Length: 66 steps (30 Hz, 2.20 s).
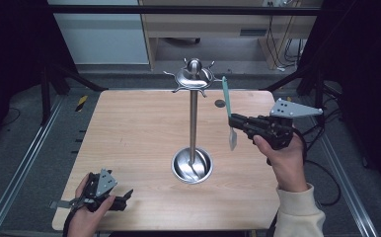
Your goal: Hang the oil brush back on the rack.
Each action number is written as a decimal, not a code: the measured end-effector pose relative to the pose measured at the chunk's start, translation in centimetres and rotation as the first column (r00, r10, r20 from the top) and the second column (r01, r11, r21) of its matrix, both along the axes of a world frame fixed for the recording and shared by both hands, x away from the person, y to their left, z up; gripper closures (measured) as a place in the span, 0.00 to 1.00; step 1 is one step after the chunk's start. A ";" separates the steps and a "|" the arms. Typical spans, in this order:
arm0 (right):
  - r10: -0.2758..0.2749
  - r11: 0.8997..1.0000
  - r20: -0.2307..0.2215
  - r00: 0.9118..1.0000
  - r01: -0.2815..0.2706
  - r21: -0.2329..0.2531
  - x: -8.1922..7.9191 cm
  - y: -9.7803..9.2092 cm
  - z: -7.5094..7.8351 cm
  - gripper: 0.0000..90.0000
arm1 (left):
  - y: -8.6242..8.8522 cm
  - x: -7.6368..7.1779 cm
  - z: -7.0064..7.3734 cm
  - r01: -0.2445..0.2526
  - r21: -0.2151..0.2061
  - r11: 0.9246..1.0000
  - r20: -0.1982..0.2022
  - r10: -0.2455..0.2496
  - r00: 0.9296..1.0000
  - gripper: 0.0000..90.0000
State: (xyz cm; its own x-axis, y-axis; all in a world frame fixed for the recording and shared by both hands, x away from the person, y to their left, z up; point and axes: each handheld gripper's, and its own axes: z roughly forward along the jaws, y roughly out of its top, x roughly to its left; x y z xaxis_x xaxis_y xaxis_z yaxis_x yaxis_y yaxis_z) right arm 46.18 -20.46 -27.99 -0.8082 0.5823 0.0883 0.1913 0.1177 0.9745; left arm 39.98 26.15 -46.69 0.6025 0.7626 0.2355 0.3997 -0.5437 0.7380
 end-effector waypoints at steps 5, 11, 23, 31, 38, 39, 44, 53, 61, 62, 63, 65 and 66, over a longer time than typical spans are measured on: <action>0.002 1.000 0.000 1.000 -0.002 0.001 0.2 0.5 -0.2 0.91 | 0.0 0.0 0.0 -0.001 0.001 1.000 0.000 0.001 1.000 0.04; 0.004 1.000 -0.002 1.000 -0.004 -0.001 0.3 1.4 -0.6 0.91 | 0.0 0.0 0.0 0.001 0.001 1.000 0.000 -0.001 1.000 0.04; -0.059 0.998 0.047 0.997 0.058 0.016 0.4 2.7 -1.5 0.91 | -0.1 0.0 0.0 0.001 0.004 1.000 0.002 -0.001 1.000 0.04; -0.078 0.997 0.057 0.995 0.077 0.028 0.6 3.1 -1.8 0.91 | -0.1 0.0 0.0 0.001 0.005 1.000 0.002 -0.001 1.000 0.04; -0.073 0.997 0.056 0.996 0.071 0.032 0.7 3.1 -1.8 0.91 | -0.1 0.0 -0.1 0.002 0.006 1.000 0.001 -0.002 1.000 0.04; -0.072 0.997 0.058 0.996 0.070 0.032 0.7 3.2 -1.8 0.91 | -0.1 0.0 -0.1 0.001 0.005 1.000 0.001 -0.001 1.000 0.04; -0.068 0.998 0.091 0.994 0.067 0.015 0.7 3.7 -1.7 0.85 | -0.1 0.0 0.0 0.002 0.006 1.000 0.001 -0.002 1.000 0.04; -0.204 0.977 0.115 0.972 0.209 -0.031 0.4 3.5 -0.9 0.55 | -0.1 0.0 0.0 0.002 0.005 1.000 0.001 -0.002 1.000 0.04; -0.293 0.951 0.058 0.954 0.297 -0.085 0.5 2.7 -0.4 0.31 | -0.1 0.0 -0.1 0.003 0.007 1.000 -0.001 -0.003 1.000 0.04; -0.296 0.950 0.059 0.953 0.300 -0.090 0.6 2.6 -0.3 0.29 | -0.1 0.0 -0.1 0.004 0.007 1.000 -0.001 -0.004 1.000 0.04; -0.296 0.950 0.059 0.953 0.300 -0.090 0.6 2.6 -0.3 0.29 | -0.1 0.0 -0.1 0.003 0.006 1.000 0.000 -0.003 1.000 0.04; -0.304 0.947 0.050 0.951 0.308 -0.095 0.5 2.4 -0.2 0.26 | -0.1 0.0 -0.1 0.004 0.007 1.000 -0.003 -0.004 1.000 0.04; -0.304 0.947 0.050 0.951 0.308 -0.095 0.5 2.4 -0.2 0.26 | -0.1 0.0 -0.1 0.003 0.007 1.000 -0.003 -0.003 1.000 0.04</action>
